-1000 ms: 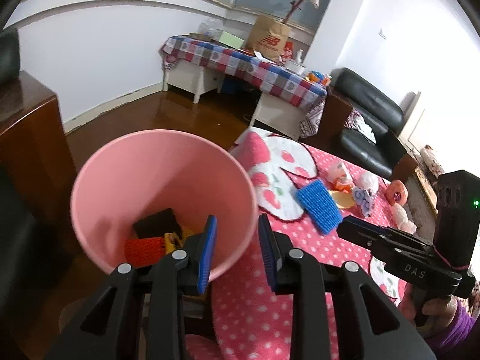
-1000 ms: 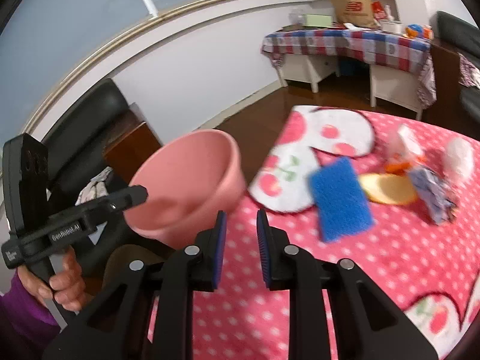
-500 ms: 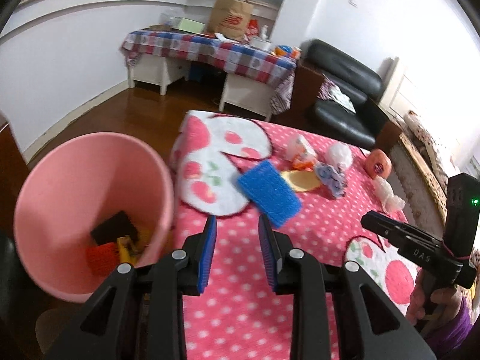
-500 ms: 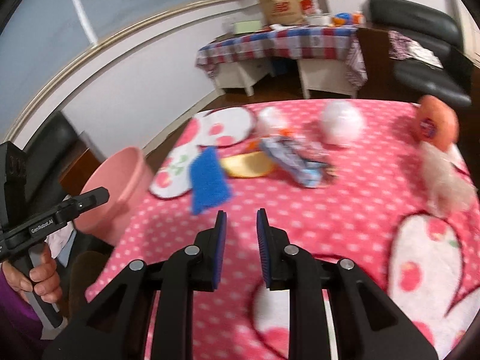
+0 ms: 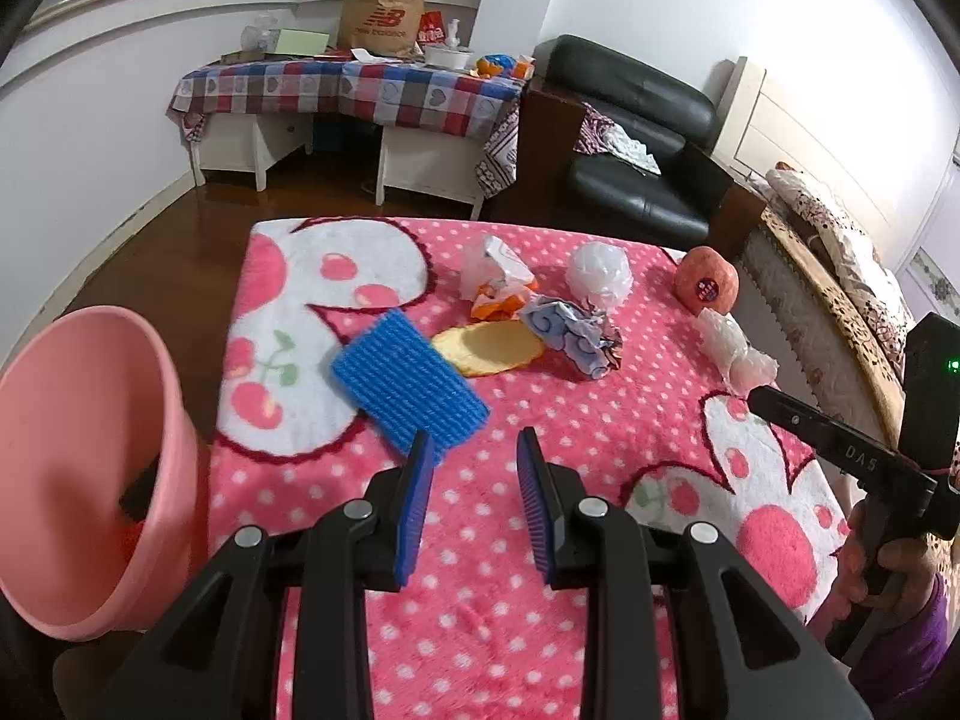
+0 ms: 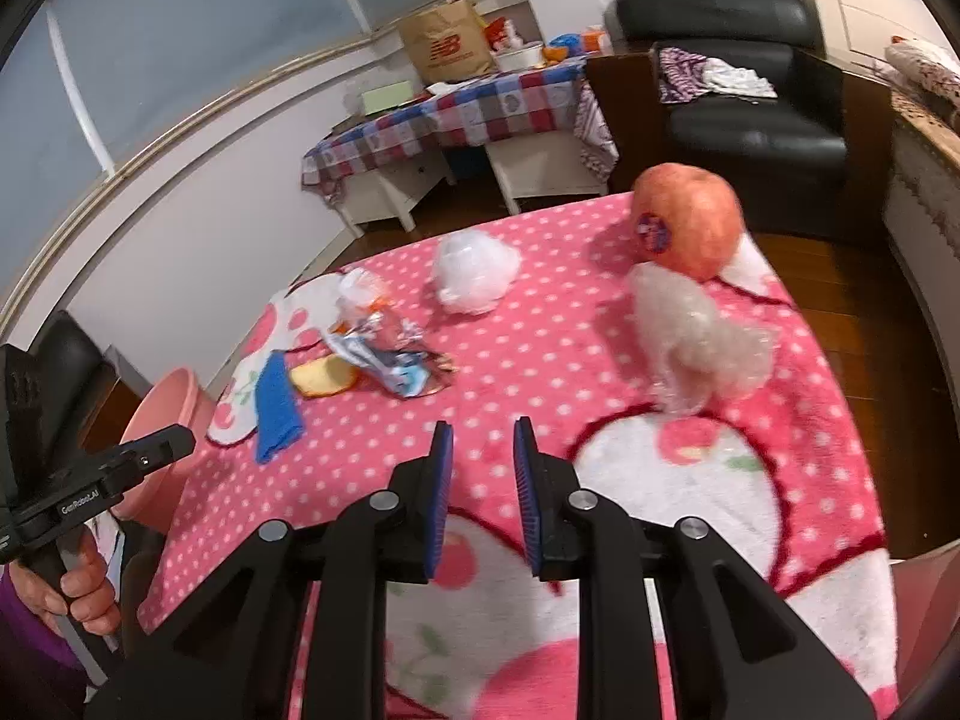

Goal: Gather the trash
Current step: 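Move both open tools back over the remaining trash on the blanket, then grasp the white plastic bag ball with the left tool while the right tool grasps the bubble wrap, then carry the bag ball and bubble wrap over the pink bucket and open both tools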

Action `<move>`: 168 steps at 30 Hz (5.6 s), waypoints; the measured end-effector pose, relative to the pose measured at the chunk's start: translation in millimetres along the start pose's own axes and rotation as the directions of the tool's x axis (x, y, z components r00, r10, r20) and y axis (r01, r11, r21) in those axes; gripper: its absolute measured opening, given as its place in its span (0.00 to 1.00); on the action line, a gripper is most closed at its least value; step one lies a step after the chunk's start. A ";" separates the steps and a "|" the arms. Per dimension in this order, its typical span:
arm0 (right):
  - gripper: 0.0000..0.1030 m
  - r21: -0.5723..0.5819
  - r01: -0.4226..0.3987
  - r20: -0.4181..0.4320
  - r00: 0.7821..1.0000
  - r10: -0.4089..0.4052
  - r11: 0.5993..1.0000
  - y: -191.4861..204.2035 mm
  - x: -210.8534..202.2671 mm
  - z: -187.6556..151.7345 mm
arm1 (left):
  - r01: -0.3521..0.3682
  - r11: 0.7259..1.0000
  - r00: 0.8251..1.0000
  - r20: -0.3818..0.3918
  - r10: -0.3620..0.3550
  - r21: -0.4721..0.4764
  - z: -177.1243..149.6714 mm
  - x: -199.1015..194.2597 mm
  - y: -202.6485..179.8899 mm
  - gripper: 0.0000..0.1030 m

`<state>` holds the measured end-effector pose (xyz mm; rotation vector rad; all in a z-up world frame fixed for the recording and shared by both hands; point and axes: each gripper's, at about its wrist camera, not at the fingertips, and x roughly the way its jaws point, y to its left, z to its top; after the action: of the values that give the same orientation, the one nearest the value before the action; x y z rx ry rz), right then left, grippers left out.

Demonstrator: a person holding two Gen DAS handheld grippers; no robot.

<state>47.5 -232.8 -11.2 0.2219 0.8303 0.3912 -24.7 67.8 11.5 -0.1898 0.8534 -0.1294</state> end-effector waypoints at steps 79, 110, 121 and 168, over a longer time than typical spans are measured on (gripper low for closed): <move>0.36 0.045 0.124 -0.017 0.992 -0.123 0.991 -92.7 60.1 30.6 | 0.020 0.969 0.998 -0.062 -0.005 0.248 98.7 185.4 -124.4 0.23; 0.18 0.035 0.018 0.115 0.993 -0.022 0.999 -50.2 -12.7 16.5 | 0.070 0.951 0.994 0.054 -0.091 0.301 62.9 82.7 -150.6 0.12; 0.19 0.024 0.005 0.130 0.991 -0.008 1.000 -25.1 -29.2 4.1 | 0.113 0.951 0.987 0.073 -0.140 0.287 45.5 41.3 -137.6 0.12; 0.19 -0.041 -0.087 0.136 0.986 0.092 0.995 24.2 -39.5 -14.2 | 0.063 0.984 0.990 0.117 -0.083 0.164 5.9 -22.3 -82.4 0.12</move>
<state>6.7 -226.9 14.3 0.2515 0.6789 0.4692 -37.8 -7.7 49.5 -0.0775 0.7092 -0.2520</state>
